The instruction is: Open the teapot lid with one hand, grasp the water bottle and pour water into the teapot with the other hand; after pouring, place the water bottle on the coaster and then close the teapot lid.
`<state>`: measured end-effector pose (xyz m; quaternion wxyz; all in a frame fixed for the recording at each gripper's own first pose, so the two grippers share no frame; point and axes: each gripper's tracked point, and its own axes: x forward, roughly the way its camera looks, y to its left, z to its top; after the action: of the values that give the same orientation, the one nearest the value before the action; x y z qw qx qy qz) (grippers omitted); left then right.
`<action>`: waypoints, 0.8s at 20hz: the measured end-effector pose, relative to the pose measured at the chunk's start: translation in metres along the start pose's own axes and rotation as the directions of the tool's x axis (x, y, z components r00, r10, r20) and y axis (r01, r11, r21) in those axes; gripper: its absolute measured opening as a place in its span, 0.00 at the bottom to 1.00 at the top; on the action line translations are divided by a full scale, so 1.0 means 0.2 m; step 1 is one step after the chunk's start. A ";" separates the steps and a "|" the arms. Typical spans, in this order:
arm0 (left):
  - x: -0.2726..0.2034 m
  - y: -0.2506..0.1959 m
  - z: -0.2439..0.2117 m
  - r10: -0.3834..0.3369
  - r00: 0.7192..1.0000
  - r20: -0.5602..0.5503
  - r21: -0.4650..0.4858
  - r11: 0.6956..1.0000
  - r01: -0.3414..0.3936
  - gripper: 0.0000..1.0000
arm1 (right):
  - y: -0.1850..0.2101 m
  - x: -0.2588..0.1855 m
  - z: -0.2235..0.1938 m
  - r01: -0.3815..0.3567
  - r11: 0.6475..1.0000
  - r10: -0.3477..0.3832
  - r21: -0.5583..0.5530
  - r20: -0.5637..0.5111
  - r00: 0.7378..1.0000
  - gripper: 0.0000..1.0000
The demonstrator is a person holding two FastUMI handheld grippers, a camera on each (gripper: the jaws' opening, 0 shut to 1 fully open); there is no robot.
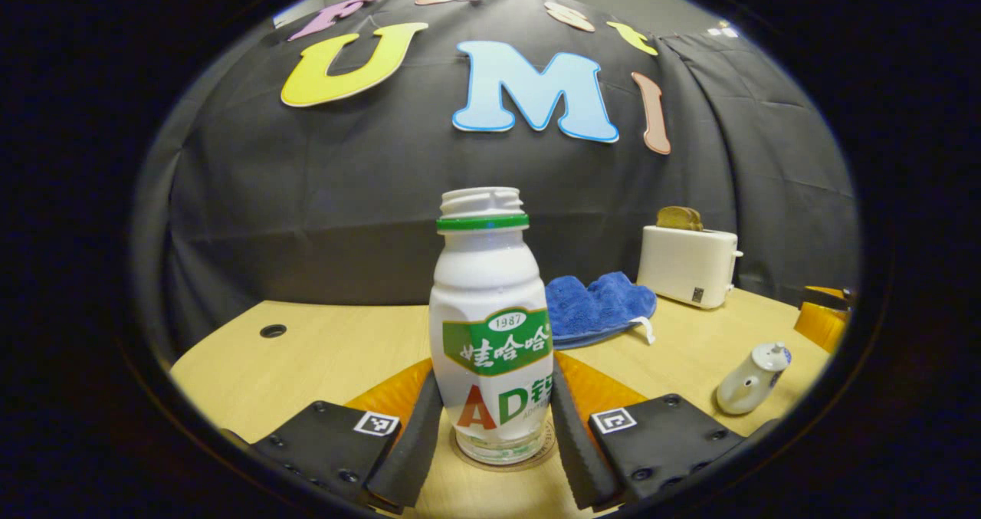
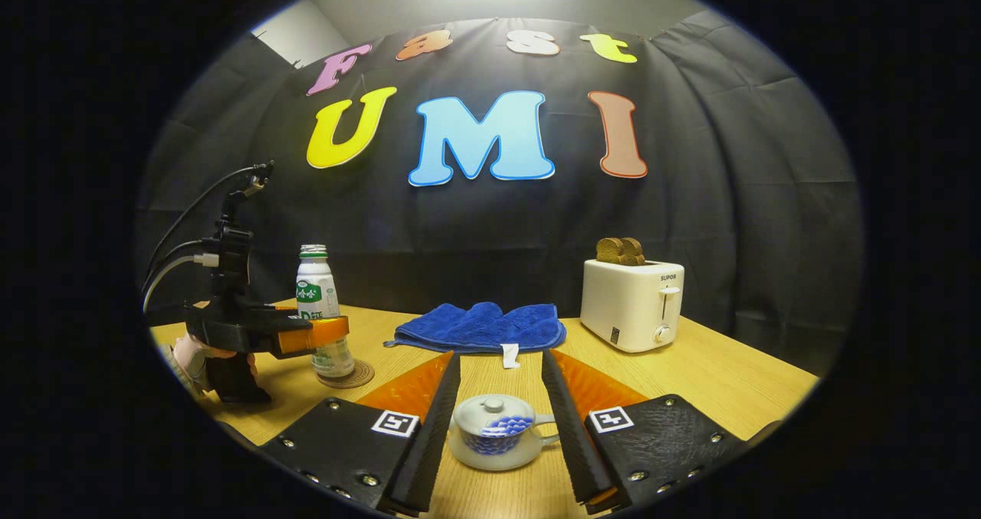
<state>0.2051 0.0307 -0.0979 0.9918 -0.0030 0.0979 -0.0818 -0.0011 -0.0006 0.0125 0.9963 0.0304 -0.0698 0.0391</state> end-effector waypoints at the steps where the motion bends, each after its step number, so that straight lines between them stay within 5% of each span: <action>1: 0.01 -0.01 -0.01 -0.003 1.000 0.000 -0.005 1.000 0.003 0.76 | 0.00 0.00 0.00 0.000 1.000 0.000 0.000 -0.001 1.000 0.66; 6: 0.02 -0.01 -0.03 0.009 1.000 -0.005 -0.005 1.000 -0.009 0.77 | 0.00 0.00 0.00 0.003 1.000 -0.003 0.003 -0.003 1.000 0.66; 11: 0.01 -0.02 -0.05 0.025 1.000 -0.018 0.002 1.000 -0.025 0.94 | -0.01 0.00 -0.01 0.005 1.000 -0.005 0.003 -0.007 1.000 0.66; 16: -0.06 -0.02 -0.02 0.035 0.999 -0.002 0.004 0.999 -0.035 1.00 | 0.00 0.00 -0.01 0.004 1.000 -0.004 0.009 -0.007 1.000 0.66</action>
<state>0.1917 0.0285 -0.0998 0.9930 0.0009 0.0987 -0.0646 -0.0015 -0.0015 0.0104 0.9965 0.0349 -0.0660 0.0374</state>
